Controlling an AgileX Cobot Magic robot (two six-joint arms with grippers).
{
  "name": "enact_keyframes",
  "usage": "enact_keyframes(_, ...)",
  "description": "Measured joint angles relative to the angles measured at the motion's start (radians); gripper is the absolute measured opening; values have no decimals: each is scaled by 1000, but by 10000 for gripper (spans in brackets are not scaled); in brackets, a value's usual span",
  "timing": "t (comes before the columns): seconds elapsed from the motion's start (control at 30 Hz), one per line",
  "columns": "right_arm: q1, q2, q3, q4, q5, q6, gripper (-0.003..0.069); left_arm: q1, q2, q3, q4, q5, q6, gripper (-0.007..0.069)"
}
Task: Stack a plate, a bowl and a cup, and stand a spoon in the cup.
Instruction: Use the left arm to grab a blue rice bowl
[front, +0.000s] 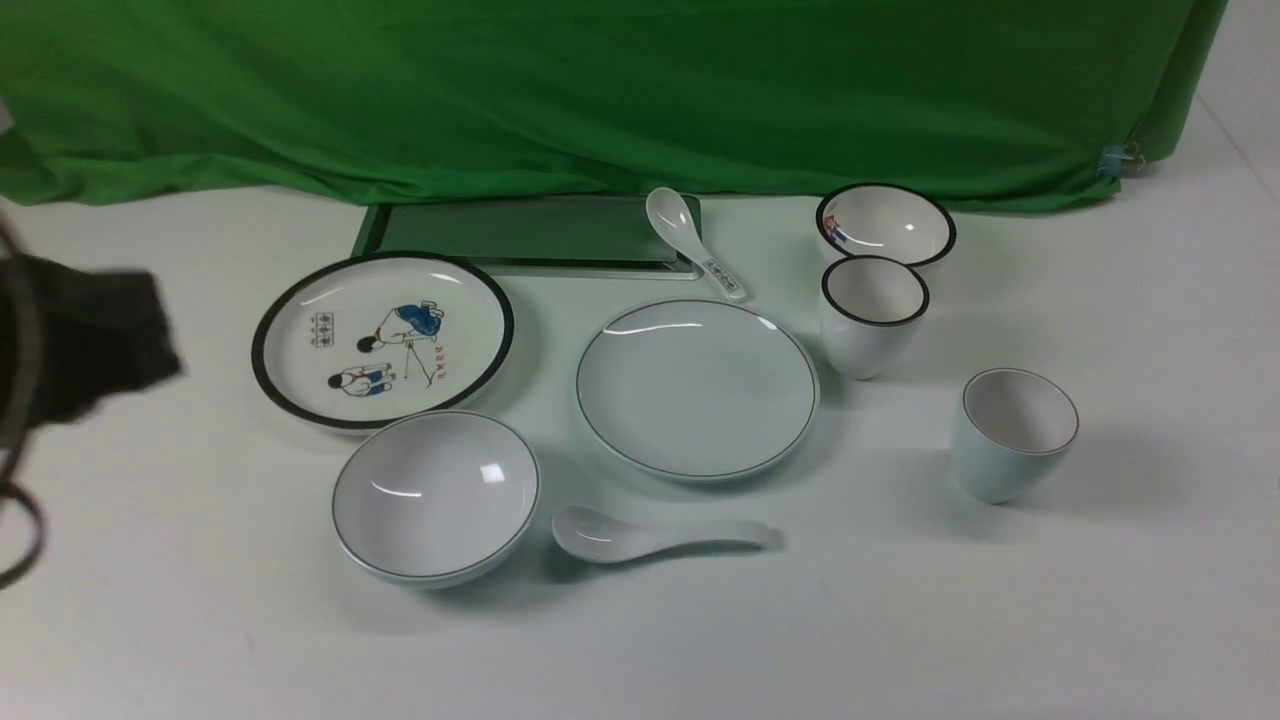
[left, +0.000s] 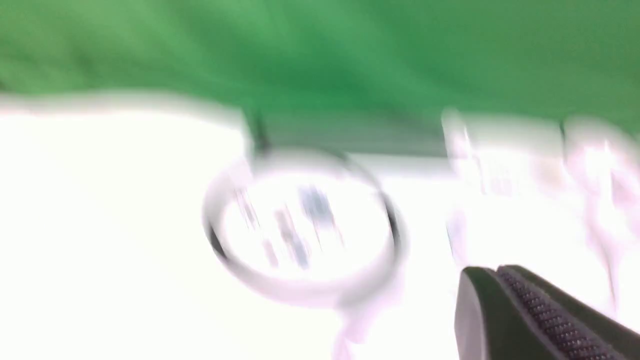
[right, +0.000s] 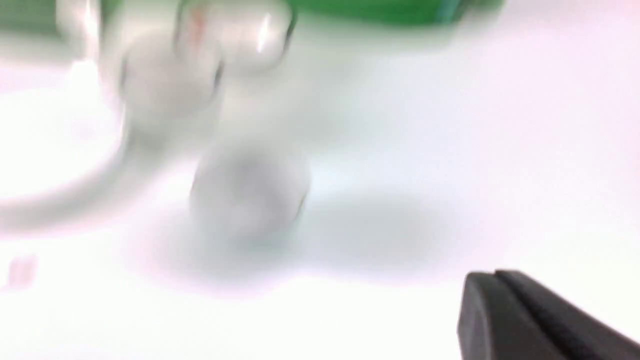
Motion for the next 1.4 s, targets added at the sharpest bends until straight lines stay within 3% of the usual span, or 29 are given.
enact_keyframes(0.1, 91, 147, -110, 21, 132, -21, 25, -32, 179, -48, -72, 116, 13, 11)
enact_keyframes(0.3, 219, 244, -173, 41, 69, -37, 78, -34, 446, -61, -68, 82, 13, 244)
enact_keyframes(0.4, 235, 272, -175, 43, 58, -39, 139, -34, 553, -66, -65, 11, 14, 388)
enact_keyframes(0.43, 235, 273, -175, 43, 58, -39, 139, -34, 560, -66, -65, 7, 14, 405)
enact_keyframes(0.47, 236, 279, -175, 43, 55, -42, 186, -34, 621, -70, -63, -33, 14, 457)
enact_keyframes(0.6, 236, 284, -175, 43, 49, -61, 271, -34, 737, -95, -59, -85, 14, 505)
enact_keyframes(0.7, 236, 284, -175, 43, 45, -66, 284, -34, 797, -118, -59, -93, 14, 485)
enact_keyframes(0.8, 236, 284, -175, 43, 37, -68, 285, -34, 839, -149, -54, -86, 14, 384)
enact_keyframes(0.9, 236, 284, -175, 43, 25, -68, 285, -34, 845, -185, -42, -37, 15, 206)
enact_keyframes(0.93, 236, 284, -175, 43, 24, -68, 285, -34, 845, -193, -37, -22, 15, 193)
enact_keyframes(1.0, 236, 284, -175, 43, 19, -68, 285, -34, 836, -263, -1, 94, 16, 30)
enact_keyframes(1.03, 236, 284, -175, 43, 16, -69, 283, -34, 830, -293, 4, 134, 19, 5)
enact_keyframes(1.17, 236, 286, -175, 43, 8, -86, 274, -34, 808, -393, -72, 195, 94, -31)
enact_keyframes(1.23, 236, 287, -175, 43, 2, -94, 261, -41, 816, -480, -241, 188, 247, -38)
enact_keyframes(1.3, 236, 291, -175, 43, -1, -94, 258, -57, 844, -528, -302, 175, 308, -40)
enact_keyframes(1.4, 236, 309, -176, 43, 0, -95, 256, -80, 900, -598, -274, 223, 310, -39)
